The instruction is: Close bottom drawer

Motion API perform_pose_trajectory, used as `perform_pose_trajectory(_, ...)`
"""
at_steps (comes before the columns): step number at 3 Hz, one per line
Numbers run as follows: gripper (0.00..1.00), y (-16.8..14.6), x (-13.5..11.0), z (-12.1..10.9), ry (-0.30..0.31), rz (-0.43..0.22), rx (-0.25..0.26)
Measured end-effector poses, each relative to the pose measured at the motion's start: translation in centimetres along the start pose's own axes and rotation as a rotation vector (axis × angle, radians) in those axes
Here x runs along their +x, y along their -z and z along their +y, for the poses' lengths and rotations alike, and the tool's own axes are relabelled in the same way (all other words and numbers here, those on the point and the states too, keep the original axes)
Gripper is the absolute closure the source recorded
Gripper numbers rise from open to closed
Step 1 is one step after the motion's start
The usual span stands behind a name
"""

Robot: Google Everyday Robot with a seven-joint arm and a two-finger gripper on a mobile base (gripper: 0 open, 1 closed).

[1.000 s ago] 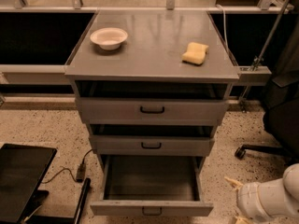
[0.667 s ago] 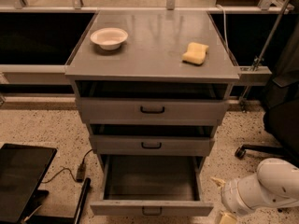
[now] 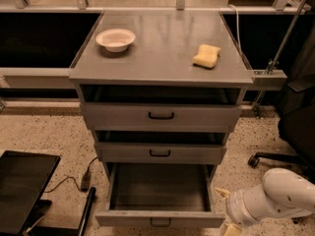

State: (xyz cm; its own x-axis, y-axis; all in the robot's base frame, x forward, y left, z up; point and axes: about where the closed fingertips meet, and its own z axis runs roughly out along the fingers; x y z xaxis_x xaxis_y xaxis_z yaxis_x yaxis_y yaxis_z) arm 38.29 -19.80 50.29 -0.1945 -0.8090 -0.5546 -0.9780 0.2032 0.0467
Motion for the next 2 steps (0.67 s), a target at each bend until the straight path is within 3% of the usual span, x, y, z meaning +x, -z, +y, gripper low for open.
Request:
perform_pose_trajectory(1, 0.00, -5.1, -0.9, -2.6, 0.013, -0.085, -0.018)
perform_pose_trajectory(2, 0.00, -11.9, -1.1, -4.4, -0.023, -0.204, -0.044)
